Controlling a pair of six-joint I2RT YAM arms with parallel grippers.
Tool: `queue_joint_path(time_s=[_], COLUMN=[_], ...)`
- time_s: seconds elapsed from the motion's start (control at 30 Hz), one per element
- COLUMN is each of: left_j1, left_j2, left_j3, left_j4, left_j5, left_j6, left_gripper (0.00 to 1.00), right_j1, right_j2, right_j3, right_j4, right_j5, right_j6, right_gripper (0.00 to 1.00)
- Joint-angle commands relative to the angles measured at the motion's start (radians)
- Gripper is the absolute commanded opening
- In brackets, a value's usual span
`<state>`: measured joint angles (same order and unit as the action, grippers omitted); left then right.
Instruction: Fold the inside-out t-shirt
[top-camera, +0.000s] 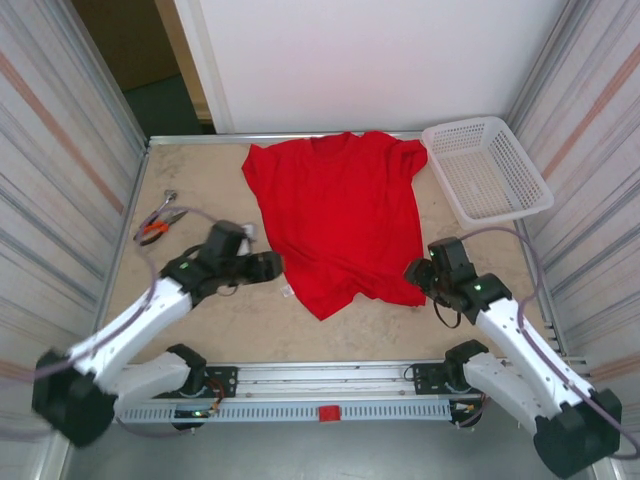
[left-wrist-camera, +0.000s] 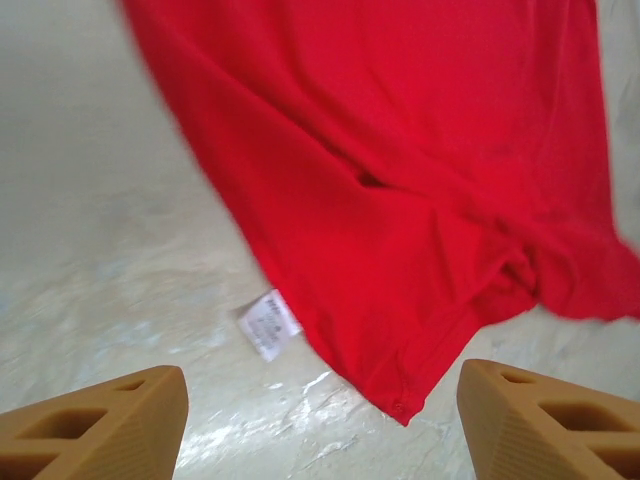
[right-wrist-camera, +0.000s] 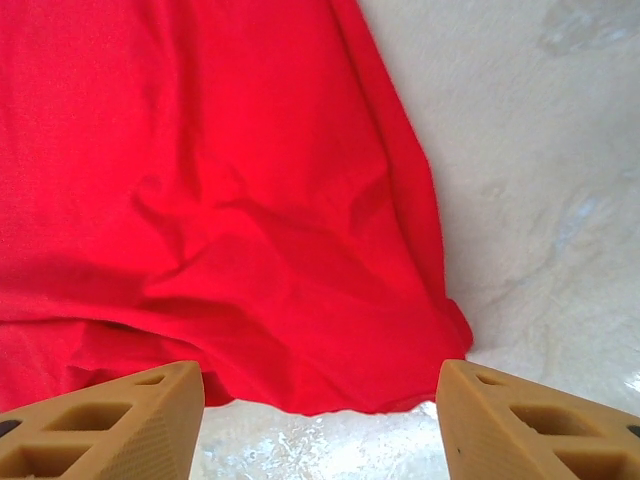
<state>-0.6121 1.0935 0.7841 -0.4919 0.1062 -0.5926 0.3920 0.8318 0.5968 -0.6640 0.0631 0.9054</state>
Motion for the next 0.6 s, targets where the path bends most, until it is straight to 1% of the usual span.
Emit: queue_joint_path(time_s=[0.0, 0.1, 0.2, 0.27, 0.33, 0.47, 0.57], left_j1=[-0.132, -0.228, -0.287, -0.307, -0.317, -0.323, -0.327], left_j2=[0.206, 0.433, 0.61, 0.685, 0.737, 0.795, 0.804], left_j3=[0.126, 0.286, 0.425, 0.483, 0.519, 0.547, 0.526], left_j4=[0.06, 0.054, 0.025, 0.027, 0.041, 0.061, 0.077], left_j5=[-0.15, -0.17, -0.205, -0.196, -0.176, -0.148, -0.143], left_j6=[0.146, 0.258, 0.338, 0.367, 0.383, 0.387, 0.382], left_gripper=[0.71, 0.71, 0.69, 0.69, 0.68, 0.6, 0.5], right_j1=[-0.036, -0.111, -0.212, -0.277, -0.327, -0.381, -0.393], right_j2=[0.046, 0.075, 0.072, 0.058, 0.045, 0.018, 0.005], right_j3=[0.014, 0.012, 0.006, 0.006, 0.013, 0.031, 0.033], right_j4=[0.092, 0.108, 0.108, 0.101, 0.086, 0.051, 0.037], right_j5=[-0.072, -0.136, -0.208, -0.254, -0.291, -0.329, -0.357], right_j6=[-0.047, -0.061, -0.08, -0.095, -0.11, -0.13, -0.129], right_gripper=[0.63, 0.68, 0.72, 0.72, 0.73, 0.73, 0.73])
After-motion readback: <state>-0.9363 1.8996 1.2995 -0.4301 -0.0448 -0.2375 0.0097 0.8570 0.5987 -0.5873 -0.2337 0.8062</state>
